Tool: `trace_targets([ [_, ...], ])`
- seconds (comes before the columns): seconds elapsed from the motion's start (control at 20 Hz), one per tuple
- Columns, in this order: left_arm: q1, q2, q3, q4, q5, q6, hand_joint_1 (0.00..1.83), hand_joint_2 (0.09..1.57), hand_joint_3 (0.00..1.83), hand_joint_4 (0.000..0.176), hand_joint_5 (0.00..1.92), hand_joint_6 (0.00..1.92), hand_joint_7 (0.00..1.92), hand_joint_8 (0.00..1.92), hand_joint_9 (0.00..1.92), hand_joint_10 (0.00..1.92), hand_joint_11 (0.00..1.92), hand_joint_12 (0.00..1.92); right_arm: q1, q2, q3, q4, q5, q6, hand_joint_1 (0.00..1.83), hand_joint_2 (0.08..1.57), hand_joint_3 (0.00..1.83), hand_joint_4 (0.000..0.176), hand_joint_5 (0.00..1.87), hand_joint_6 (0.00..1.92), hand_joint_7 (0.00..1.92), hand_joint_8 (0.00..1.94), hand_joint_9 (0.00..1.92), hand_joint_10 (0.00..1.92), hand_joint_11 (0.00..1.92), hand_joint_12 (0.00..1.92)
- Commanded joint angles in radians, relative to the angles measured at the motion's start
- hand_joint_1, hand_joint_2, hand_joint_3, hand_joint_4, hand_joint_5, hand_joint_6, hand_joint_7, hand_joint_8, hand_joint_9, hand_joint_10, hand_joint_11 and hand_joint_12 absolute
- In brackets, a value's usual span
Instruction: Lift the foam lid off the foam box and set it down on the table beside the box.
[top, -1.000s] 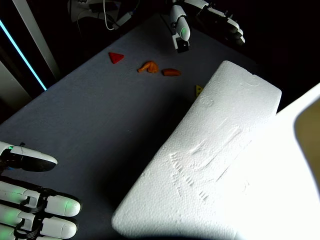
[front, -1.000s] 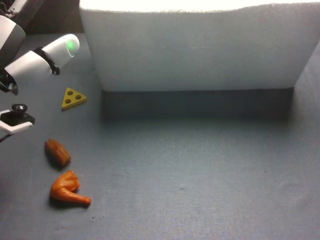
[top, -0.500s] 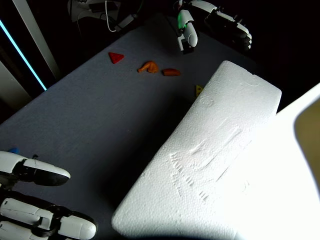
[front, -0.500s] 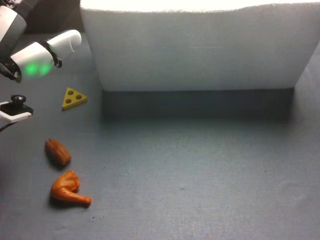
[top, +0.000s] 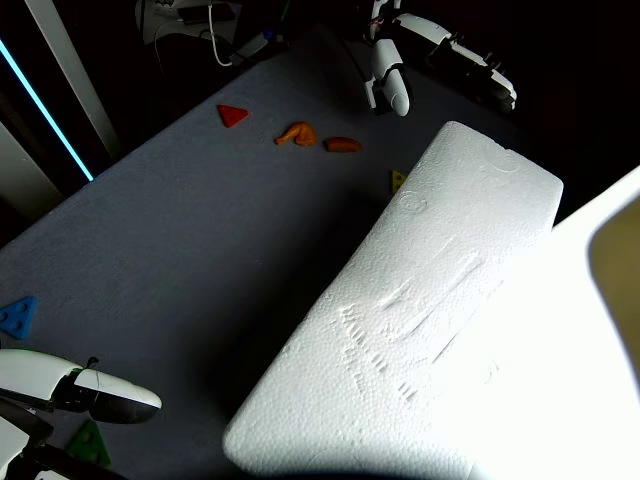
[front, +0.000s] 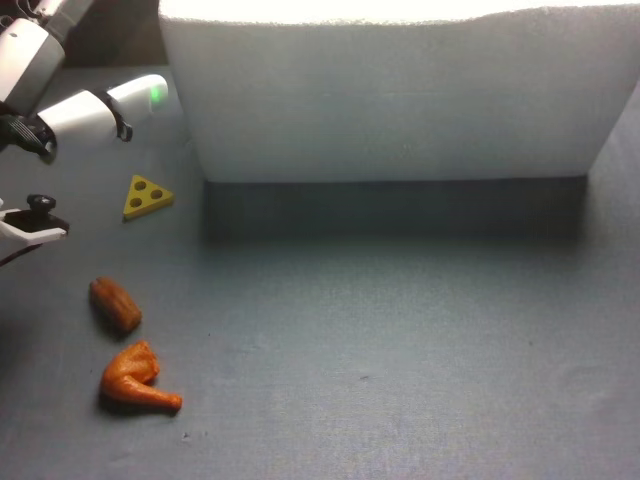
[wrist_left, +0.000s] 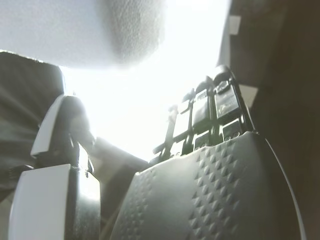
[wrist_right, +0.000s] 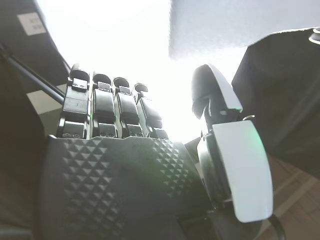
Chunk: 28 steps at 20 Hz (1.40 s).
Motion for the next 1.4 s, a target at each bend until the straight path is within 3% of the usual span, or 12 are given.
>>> trace_targets([
  [0.0,-0.009,0.001,0.012,-0.009,-0.103,-0.009,0.7,1.2,0.0,0.091,0.0,0.0,0.0,0.0,0.0,0.0,0.0,0.0,0.012,0.006,0.014,-0.002,0.091,0.004,0.6,1.31,0.0,0.0,0.0,0.0,0.0,0.0,0.0,0.0,0.0,0.0],
  [0.2,-0.018,-0.019,0.039,-0.009,-0.056,-0.019,0.72,1.2,0.0,0.081,0.0,0.0,0.0,0.0,0.0,0.0,0.0,0.0,0.02,-0.019,0.045,0.004,0.028,0.004,0.61,1.28,0.0,0.0,0.0,0.0,0.0,0.0,0.0,0.0,0.0,0.0],
  [0.3,-0.021,-0.026,0.049,-0.009,-0.036,-0.021,0.74,1.19,0.0,0.061,0.0,0.0,0.0,0.0,0.0,0.0,0.0,0.0,0.03,-0.032,0.063,0.005,-0.002,0.003,0.63,1.27,0.0,0.003,0.0,0.0,0.0,0.0,0.0,0.0,0.0,0.0],
  [0.4,-0.026,-0.034,0.061,-0.009,-0.019,-0.026,0.75,1.18,0.0,0.077,0.0,0.0,0.0,0.0,0.0,0.0,0.0,0.0,0.04,-0.036,0.075,0.005,-0.025,0.001,0.65,1.26,0.0,0.001,0.0,0.0,0.0,0.0,0.0,0.0,0.0,0.0],
  [0.5,-0.03,-0.042,0.072,-0.009,0.001,-0.027,0.75,1.18,0.0,0.074,0.0,0.0,0.0,0.0,0.0,0.0,0.0,0.0,0.052,-0.042,0.087,0.005,-0.049,-0.008,0.68,1.26,0.0,0.008,0.0,0.0,0.0,0.0,0.0,0.0,0.0,0.0],
  [0.55,-0.034,-0.046,0.079,-0.009,0.014,-0.03,0.74,1.18,0.0,0.084,0.0,0.0,0.0,0.0,0.0,0.0,0.0,0.0,0.058,-0.046,0.094,0.005,-0.059,-0.009,0.69,1.26,0.0,0.003,0.0,0.0,0.0,0.0,0.0,0.0,0.0,0.0],
  [0.65,-0.039,-0.059,0.097,-0.006,0.041,-0.039,0.74,1.17,0.0,0.083,0.0,0.0,0.0,0.0,0.0,0.0,0.0,0.0,0.067,-0.056,0.109,0.005,-0.082,-0.01,0.65,1.27,0.0,0.01,0.0,0.0,0.0,0.0,0.0,0.0,0.0,0.0],
  [0.75,-0.043,-0.068,0.105,-0.003,0.052,-0.042,0.75,1.15,0.0,0.088,0.0,0.0,0.0,0.0,0.0,0.0,0.0,0.0,0.074,-0.06,0.116,0.004,-0.098,-0.016,0.63,1.26,0.0,0.003,0.0,0.0,0.0,0.0,0.0,0.0,0.0,0.0],
  [0.8,-0.044,-0.073,0.108,-0.002,0.057,-0.044,0.73,1.15,0.0,0.098,0.0,0.0,0.0,0.0,0.0,0.0,0.0,0.0,0.077,-0.062,0.119,0.004,-0.103,-0.017,0.63,1.26,0.0,0.008,0.0,0.0,0.0,0.0,0.0,0.0,0.0,0.0],
  [0.9,-0.047,-0.083,0.117,0.006,0.067,-0.054,0.74,1.17,0.0,0.07,0.0,0.0,0.0,0.0,0.0,0.0,0.0,0.0,0.079,-0.065,0.122,0.0,-0.111,-0.017,0.63,1.25,0.0,0.0,0.0,0.0,0.0,0.0,0.0,0.0,0.0,0.0],
  [1.05,-0.051,-0.092,0.123,0.015,0.075,-0.059,0.74,1.16,0.0,0.057,0.0,0.0,0.0,0.0,0.0,0.0,0.0,0.0,0.085,-0.072,0.128,-0.009,-0.12,-0.017,0.65,1.25,0.0,0.0,0.0,0.0,0.0,0.0,0.0,0.0,0.0,0.0],
  [1.35,-0.061,-0.1,0.129,0.037,0.085,-0.065,0.73,1.17,0.0,0.077,0.0,0.0,0.0,0.0,0.0,0.0,0.0,0.0,0.108,-0.077,0.127,-0.05,-0.125,-0.017,0.63,1.23,0.0,0.0,0.0,0.0,0.0,0.0,0.0,0.0,0.0,0.0],
])
